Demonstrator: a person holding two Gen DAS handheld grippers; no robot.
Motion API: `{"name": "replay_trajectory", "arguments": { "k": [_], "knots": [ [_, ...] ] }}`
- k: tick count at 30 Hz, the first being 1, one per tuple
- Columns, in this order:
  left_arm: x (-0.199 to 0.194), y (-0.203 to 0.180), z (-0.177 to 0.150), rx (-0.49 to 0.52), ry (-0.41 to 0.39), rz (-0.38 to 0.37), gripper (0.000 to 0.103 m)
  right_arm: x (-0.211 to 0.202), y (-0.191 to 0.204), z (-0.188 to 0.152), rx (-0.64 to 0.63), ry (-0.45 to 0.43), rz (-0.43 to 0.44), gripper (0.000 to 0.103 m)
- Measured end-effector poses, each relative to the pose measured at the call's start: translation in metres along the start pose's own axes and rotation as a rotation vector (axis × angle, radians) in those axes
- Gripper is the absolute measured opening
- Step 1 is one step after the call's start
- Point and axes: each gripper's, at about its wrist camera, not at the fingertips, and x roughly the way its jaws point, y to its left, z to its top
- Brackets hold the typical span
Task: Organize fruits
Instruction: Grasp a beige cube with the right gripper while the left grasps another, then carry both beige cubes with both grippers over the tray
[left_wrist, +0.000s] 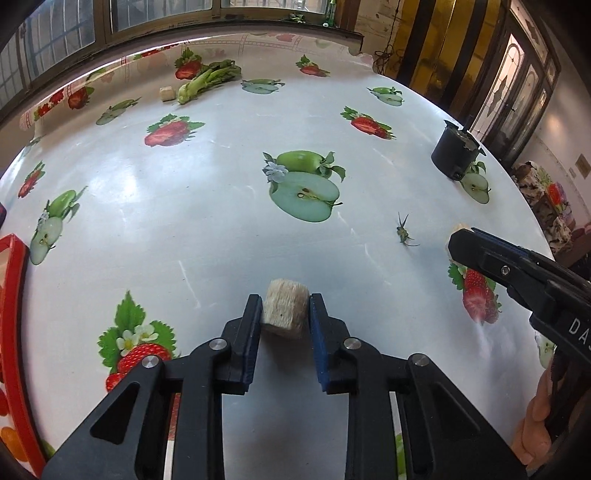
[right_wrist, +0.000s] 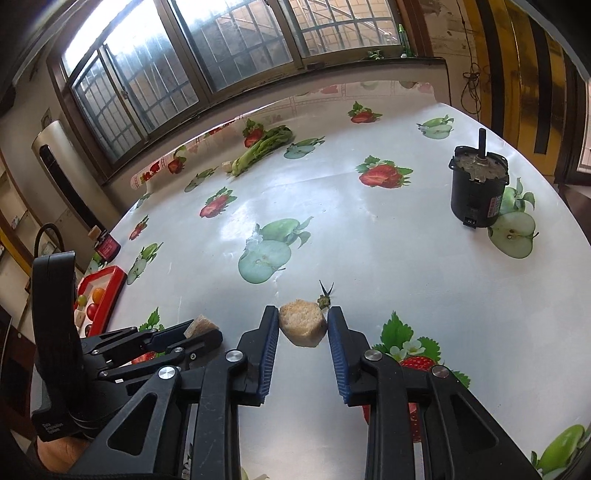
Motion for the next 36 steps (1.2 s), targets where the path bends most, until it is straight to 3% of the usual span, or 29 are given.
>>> {"name": "replay_trajectory", "arguments": {
  "k": [17, 36],
  "knots": [
    [-0.072, 0.066, -0.043, -0.129, -0.107, 0.079, 0.022, 0.000, 0.075, -0.026, -0.119, 0.034, 0.094, 0.028],
    [-0.122, 0.117, -0.082, -0.235, -0.171, 0.140, 0.023, -0.010, 0.164, -0.049, -0.281, 0.043, 0.196, 0.028]
  ]
}}
